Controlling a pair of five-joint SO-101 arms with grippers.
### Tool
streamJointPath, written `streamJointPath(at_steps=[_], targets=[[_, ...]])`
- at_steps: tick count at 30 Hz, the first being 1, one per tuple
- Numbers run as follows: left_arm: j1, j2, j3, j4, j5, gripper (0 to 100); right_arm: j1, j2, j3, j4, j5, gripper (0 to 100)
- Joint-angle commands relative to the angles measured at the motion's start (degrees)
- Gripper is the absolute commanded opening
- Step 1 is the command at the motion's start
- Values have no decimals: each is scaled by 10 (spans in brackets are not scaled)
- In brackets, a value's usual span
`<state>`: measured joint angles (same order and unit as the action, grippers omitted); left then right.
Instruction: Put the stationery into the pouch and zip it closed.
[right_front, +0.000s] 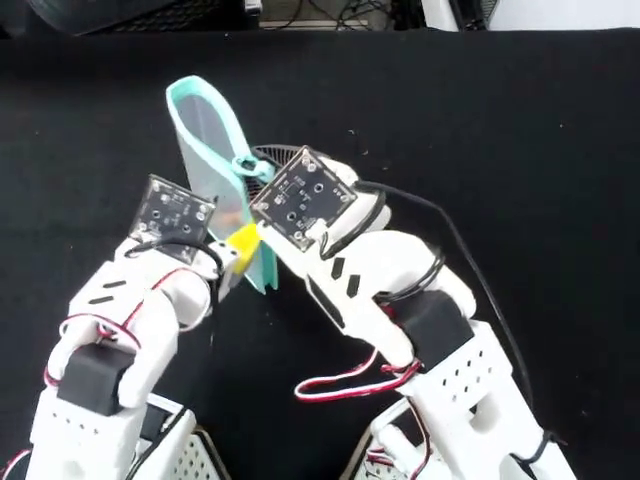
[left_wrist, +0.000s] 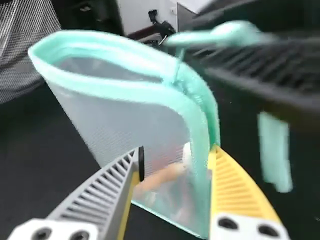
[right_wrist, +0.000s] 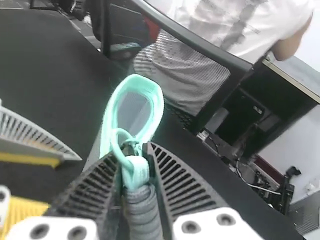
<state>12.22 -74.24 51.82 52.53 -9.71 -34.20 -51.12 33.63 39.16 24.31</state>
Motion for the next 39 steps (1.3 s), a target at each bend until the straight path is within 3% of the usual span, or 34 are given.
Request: streamJointPath(at_steps=[1,8,21,27,31,34,39], targets=[[-52,-3,11,-48,-4,227,12,-4,-7,-21,-6,12],[-96,-4,9,-55,-4,224,13,-4,-7,-21,-6,12],[-84,-5,7,-46,-7,227,12,0,-7,-21,-5,12],[-49,-50,-80,73,-7,227,12,0,-7,-21,-4,12],[18,-102,-92,112,-8,227,12,0,-7,-21,-4,12],[47,-113,-72,99,-8,227,12,0,-7,-21,-4,12],[48,-113,10,10,-8,227,12,0,-7,-20,-4,12]])
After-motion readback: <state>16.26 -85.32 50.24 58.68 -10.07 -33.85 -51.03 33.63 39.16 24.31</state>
